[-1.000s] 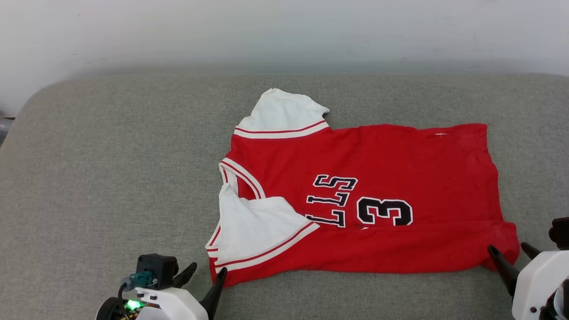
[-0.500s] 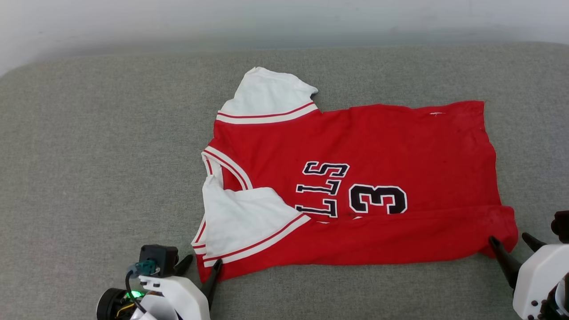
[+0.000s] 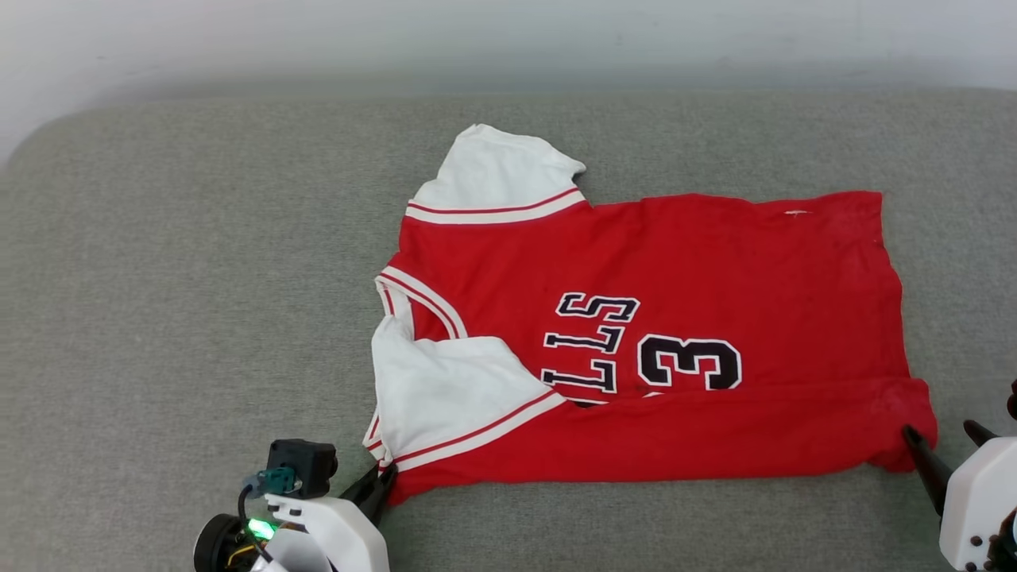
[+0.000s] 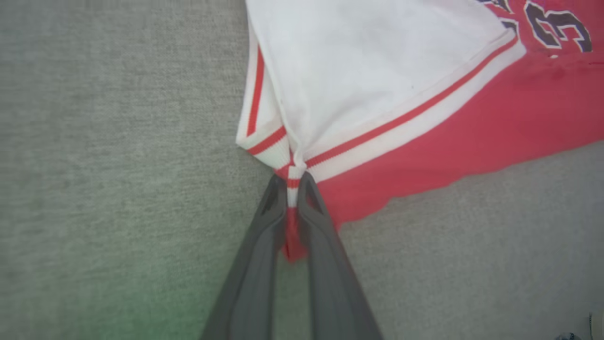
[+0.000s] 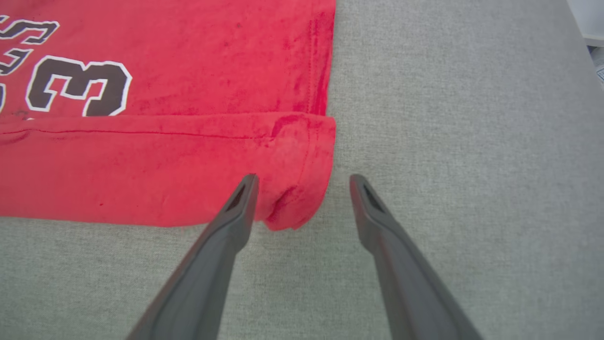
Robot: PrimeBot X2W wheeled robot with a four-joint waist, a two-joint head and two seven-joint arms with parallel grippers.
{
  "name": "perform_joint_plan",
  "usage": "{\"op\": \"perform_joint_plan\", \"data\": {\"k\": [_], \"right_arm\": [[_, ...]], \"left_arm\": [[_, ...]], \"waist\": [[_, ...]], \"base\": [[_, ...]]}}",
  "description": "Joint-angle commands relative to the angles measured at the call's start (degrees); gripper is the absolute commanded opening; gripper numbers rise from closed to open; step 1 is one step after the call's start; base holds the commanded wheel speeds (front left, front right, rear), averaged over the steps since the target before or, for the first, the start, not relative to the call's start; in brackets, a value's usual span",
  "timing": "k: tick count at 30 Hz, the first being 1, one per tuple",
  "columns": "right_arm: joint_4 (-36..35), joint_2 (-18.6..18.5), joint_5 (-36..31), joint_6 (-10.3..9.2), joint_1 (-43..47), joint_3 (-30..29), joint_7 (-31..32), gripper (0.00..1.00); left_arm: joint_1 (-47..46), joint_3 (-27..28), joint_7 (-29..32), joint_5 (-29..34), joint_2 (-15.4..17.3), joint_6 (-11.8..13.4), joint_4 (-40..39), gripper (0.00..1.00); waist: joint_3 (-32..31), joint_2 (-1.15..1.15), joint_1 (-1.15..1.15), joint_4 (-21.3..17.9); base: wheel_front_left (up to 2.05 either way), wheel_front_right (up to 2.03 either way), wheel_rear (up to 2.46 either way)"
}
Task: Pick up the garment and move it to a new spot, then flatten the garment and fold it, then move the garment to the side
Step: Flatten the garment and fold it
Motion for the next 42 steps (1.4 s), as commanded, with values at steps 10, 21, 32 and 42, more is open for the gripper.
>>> {"op": "perform_joint_plan", "data": {"k": [10, 21, 32, 42], "right_arm": [[6.15, 1.93, -3.46, -0.06, -1.67, -2.75, 2.35, 1.00], [13.25, 2.85, -4.09, -0.06, -3.80, -1.61, 2.46, 1.00], [16.04, 1.61, -2.35, -0.09, -4.83, -2.45, 1.64, 0.00], [11.24, 0.25, 1.03, -0.09, -1.55, -3.69, 5.99, 0.00]], "left_arm": [[0.06, 2.78, -4.20, 1.97, 2.28, 3.06, -9.70, 0.00], [0.12, 2.01, -2.66, 2.98, 3.28, 4.46, -14.16, 0.00], [0.94, 1.34, -2.36, 2.79, 4.15, 4.14, -12.17, 0.00], [4.11, -0.11, -0.75, 1.74, 5.42, 3.87, -10.91, 0.00]], "waist": [[-0.97, 0.00, 0.00, 2.67], [1.41, 0.00, 0.00, 3.50], [0.37, 0.00, 0.00, 3.56], [-4.98, 0.00, 0.00, 2.50]], "base": [[0.00, 0.00, 0.00], [0.00, 0.00, 0.00], [0.00, 0.00, 0.00], [0.00, 0.00, 0.00]]}}
